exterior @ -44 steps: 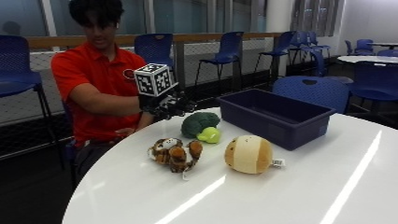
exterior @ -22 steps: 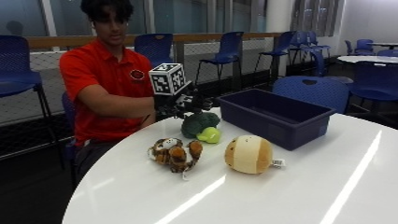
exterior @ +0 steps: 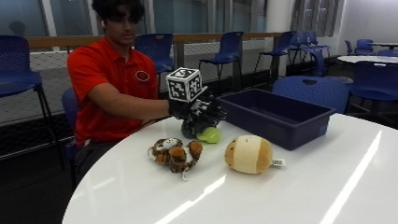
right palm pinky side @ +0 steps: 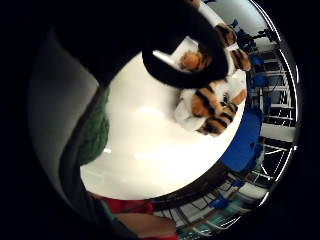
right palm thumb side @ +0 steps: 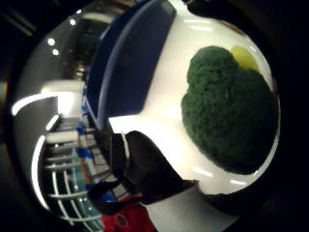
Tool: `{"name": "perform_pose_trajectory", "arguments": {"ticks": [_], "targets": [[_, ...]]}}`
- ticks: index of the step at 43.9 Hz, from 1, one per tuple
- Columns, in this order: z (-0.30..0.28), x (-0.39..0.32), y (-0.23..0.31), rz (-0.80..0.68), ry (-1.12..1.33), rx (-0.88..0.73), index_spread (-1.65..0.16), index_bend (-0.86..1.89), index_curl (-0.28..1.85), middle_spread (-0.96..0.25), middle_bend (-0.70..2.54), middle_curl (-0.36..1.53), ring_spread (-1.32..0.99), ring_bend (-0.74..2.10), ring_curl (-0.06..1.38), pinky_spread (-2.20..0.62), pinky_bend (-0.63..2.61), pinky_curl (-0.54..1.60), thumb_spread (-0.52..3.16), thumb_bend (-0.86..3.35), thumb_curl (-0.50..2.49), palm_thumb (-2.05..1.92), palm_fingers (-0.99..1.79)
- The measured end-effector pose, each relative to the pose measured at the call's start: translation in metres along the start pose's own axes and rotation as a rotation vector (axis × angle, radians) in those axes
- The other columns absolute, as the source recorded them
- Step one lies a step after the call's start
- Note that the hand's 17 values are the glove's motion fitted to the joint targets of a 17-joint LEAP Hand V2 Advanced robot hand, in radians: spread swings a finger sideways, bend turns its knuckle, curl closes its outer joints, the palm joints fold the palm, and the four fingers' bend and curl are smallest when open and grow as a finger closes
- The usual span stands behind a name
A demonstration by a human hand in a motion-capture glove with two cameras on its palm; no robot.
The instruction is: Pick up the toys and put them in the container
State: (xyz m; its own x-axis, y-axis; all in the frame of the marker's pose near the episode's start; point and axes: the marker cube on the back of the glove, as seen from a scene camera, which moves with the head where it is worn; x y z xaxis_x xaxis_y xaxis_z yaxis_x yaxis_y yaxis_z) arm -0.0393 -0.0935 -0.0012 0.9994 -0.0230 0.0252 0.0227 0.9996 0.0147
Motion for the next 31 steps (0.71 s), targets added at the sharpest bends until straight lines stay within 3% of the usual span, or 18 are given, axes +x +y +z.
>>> {"name": "perform_pose_trajectory", "arguments": {"ticks": [12, 23, 25, 26, 27, 28, 29, 31], "targets": [[0.037, 0.001, -0.009, 0.056, 0.100, -0.192, -0.36, 0.18, 0.31, -0.08, 0.14, 0.25, -0.02, 0.18, 0.13, 0.12, 1.14, 0.43, 0.97, -0.06, 0.15, -0.08, -0.01], [0.038, -0.003, -0.005, 0.066, 0.182, -0.205, -0.40, 0.28, 0.34, -0.08, 0.11, 0.21, 0.03, 0.31, 0.16, 0.06, 1.15, 0.42, 1.08, -0.01, 0.21, 0.03, 0.06], [0.038, -0.003, -0.004, 0.063, 0.175, -0.186, -0.41, 0.31, 0.36, -0.10, 0.16, 0.22, 0.03, 0.39, 0.18, 0.01, 1.07, 0.39, 1.12, 0.01, 0.23, 0.06, 0.17], [0.038, -0.004, -0.004, 0.061, 0.175, -0.177, -0.41, 0.32, 0.36, -0.12, 0.22, 0.23, 0.00, 0.47, 0.20, -0.09, 1.06, 0.39, 1.16, 0.04, 0.24, 0.11, 0.39], [0.038, -0.005, -0.003, 0.060, 0.177, -0.167, -0.41, 0.32, 0.34, -0.13, 0.20, 0.23, -0.02, 0.49, 0.18, -0.13, 1.05, 0.36, 1.18, 0.05, 0.25, 0.14, 0.45], [0.038, -0.007, -0.003, 0.058, 0.181, -0.157, -0.41, 0.32, 0.34, -0.12, 0.17, 0.22, 0.00, 0.45, 0.17, -0.11, 1.01, 0.35, 1.18, 0.04, 0.26, 0.12, 0.31], [0.038, -0.009, -0.002, 0.056, 0.187, -0.145, -0.41, 0.34, 0.37, -0.15, 0.22, 0.24, -0.05, 0.53, 0.23, -0.19, 1.05, 0.38, 1.21, 0.07, 0.27, 0.18, 0.52], [0.038, -0.013, -0.001, 0.047, 0.201, -0.120, -0.40, 0.32, 0.36, -0.17, 0.22, 0.24, -0.09, 0.55, 0.22, -0.25, 1.04, 0.35, 1.24, 0.10, 0.30, 0.24, 0.60]]}}
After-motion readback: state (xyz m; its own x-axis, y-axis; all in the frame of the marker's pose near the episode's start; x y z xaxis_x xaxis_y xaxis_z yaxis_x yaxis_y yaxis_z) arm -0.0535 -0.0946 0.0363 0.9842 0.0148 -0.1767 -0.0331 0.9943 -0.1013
